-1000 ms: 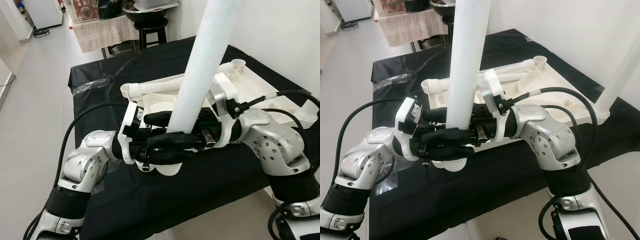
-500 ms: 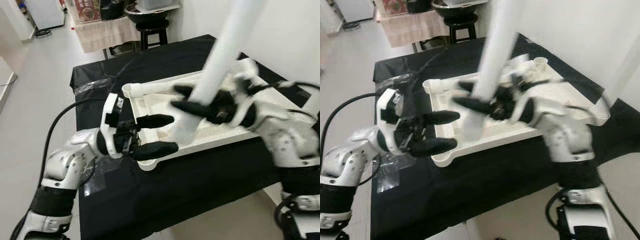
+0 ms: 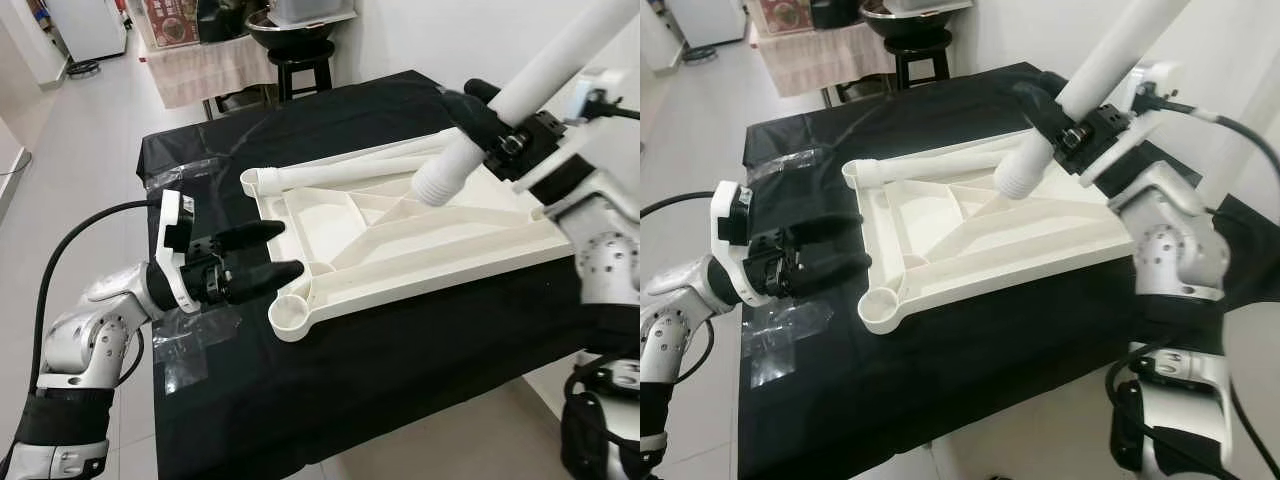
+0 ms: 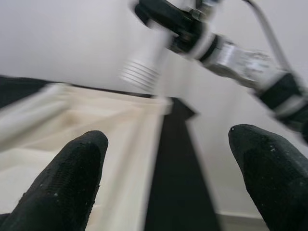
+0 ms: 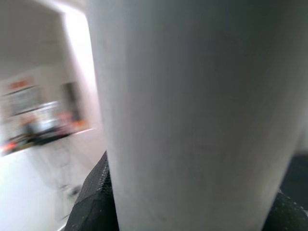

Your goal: Building children table

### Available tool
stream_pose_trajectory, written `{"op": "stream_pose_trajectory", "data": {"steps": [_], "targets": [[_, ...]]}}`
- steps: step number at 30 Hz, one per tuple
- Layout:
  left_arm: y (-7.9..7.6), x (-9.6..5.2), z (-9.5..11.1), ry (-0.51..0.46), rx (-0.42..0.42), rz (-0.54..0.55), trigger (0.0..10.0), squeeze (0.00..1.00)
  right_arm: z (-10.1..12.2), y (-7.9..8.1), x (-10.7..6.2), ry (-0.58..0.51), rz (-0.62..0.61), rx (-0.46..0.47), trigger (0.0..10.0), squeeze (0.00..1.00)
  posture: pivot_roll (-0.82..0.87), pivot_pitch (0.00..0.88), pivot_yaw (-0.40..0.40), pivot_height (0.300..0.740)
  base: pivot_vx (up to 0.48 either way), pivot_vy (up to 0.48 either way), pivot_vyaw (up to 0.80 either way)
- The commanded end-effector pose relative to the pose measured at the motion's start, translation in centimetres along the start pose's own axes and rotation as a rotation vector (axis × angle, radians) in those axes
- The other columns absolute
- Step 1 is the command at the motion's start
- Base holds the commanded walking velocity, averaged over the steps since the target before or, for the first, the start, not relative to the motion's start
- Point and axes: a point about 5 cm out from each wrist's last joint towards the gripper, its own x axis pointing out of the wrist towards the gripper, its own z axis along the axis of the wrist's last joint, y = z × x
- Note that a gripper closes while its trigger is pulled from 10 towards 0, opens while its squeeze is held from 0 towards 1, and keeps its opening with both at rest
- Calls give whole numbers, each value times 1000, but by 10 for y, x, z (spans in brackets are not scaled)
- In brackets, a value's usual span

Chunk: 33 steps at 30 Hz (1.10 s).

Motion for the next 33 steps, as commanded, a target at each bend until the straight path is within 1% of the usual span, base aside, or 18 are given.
{"op": "stream_pose_trajectory", "data": {"steps": [1, 3, 4, 5, 11, 13, 15, 16, 17, 19, 21, 22, 23, 25, 26, 28, 31, 33], "targets": [[9, -7, -1, 12, 29, 123, 10000, 1000, 0, -12, -2, -20, -150, -13, 10000, 0, -53, 61, 26, 740, 0, 0, 0], [14, -8, -1, 19, 53, 208, 10000, 1000, -2, -21, -5, -35, -294, -69, 10000, 0, -52, 65, 23, 740, 0, 0, 0], [15, -8, 1, 12, 65, 241, 10000, 608, -5, -23, -5, -16, -332, -99, 10000, 0, -53, 69, 21, 740, 0, 0, 0], [16, -7, 3, -3, 66, 267, 10000, 0, -8, -23, -5, 5, -347, -109, 10000, 0, -54, 71, 19, 740, 0, 0, 0], [12, 3, 5, -55, 80, 351, 10000, 0, -14, -20, -6, 20, -435, -220, 10000, 0, -55, 78, 14, 740, 0, 0, 0], [8, 8, 2, -56, 81, 362, 10000, 0, -9, -21, -8, -49, -514, -300, 10000, 0, -55, 80, 13, 740, 0, 0, 0], [2, 13, -4, -49, 80, 369, 10000, 0, -15, -24, -8, -29, -567, -234, 10000, 0, -54, 80, 13, 740, 0, 0, 0], [2, 13, -4, -49, 80, 369, 10000, 0, -15, -24, -8, -29, -567, -234, 10000, 0, -54, 80, 13, 740, 0, 0, 0], [0, 15, -9, -36, 82, 372, 10000, 0, -20, -25, -7, -4, -555, -189, 10000, 0, -54, 80, 13, 740, 0, 0, 0], [-2, 16, -13, -28, 83, 374, 10000, 0, -23, -25, -6, 11, -544, -162, 10000, 0, -54, 80, 13, 740, 0, 0, 0], [-3, 20, -18, -26, 59, 407, 10000, 0, -24, -14, -4, -12, -415, -92, 10000, 0, -48, 85, 11, 740, 0, 0, 0], [-3, 20, -18, -26, 59, 407, 10000, 0, -24, -14, -4, -12, -415, -92, 10000, 0, -48, 85, 11, 740, 0, 0, 0], [-4, 22, -20, -28, 45, 427, 10000, 0, -24, -9, -3, -28, -363, -79, 10000, 0, -48, 85, 11, 740, 0, 0, 0], [-7, 27, -28, -6, 28, 467, 10000, 0, -28, 5, -2, -14, -254, -114, 10000, 0, -41, 91, 14, 740, 0, 0, 0], [-9, 29, -33, 16, 30, 472, 10000, 0, -31, 11, -2, -8, -199, -95, 10000, 0, -41, 93, 14, 740, 0, 0, 0], [-12, 31, -36, 31, 33, 474, 10000, 0, -33, 15, -2, -8, -169, -79, 10000, 0, -41, 93, 14, 740, 0, 0, 0], [-28, 31, -44, 102, 86, 368, 10000, 0, -35, 33, -1, 13, -10, -76, 10000, 0, -37, 97, 14, 740, 0, 0, 800], [-30, 30, -44, 111, 94, 356, 10000, 0, -35, 37, 0, 16, 30, -67, 10000, 0, -31, 101, 12, 740, 0, 0, 800]]}}
